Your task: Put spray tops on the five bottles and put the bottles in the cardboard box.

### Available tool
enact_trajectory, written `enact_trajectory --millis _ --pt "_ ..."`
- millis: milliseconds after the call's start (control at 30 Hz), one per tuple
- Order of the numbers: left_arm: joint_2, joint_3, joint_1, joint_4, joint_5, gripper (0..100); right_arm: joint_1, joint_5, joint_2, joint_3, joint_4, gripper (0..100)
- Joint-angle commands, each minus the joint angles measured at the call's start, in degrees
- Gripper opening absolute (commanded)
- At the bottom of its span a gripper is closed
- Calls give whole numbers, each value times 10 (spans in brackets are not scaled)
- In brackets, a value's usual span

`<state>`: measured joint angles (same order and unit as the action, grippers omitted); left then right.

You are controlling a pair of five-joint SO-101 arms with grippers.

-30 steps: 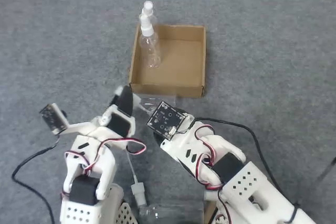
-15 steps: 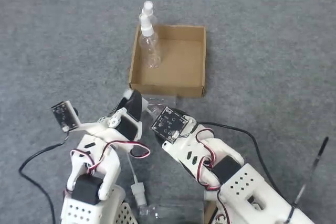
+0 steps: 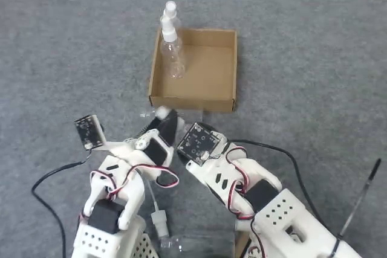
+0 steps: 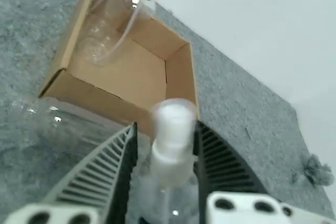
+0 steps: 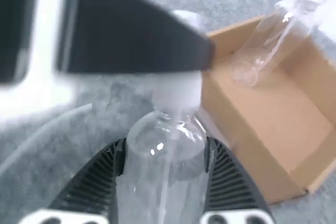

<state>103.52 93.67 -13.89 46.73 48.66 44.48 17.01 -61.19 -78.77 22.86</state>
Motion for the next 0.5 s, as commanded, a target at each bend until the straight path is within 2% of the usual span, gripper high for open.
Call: enact_trajectory --millis 0,267,467 --pt "8 2 -28 4 -6 186 -4 -4 -26 17 -22 13" --pt "8 -22 -27 41 -7 194 -5 -4 -26 17 -22 13" --pt "9 -44 -26 76 -24 319 -7 -4 -26 17 -23 13"
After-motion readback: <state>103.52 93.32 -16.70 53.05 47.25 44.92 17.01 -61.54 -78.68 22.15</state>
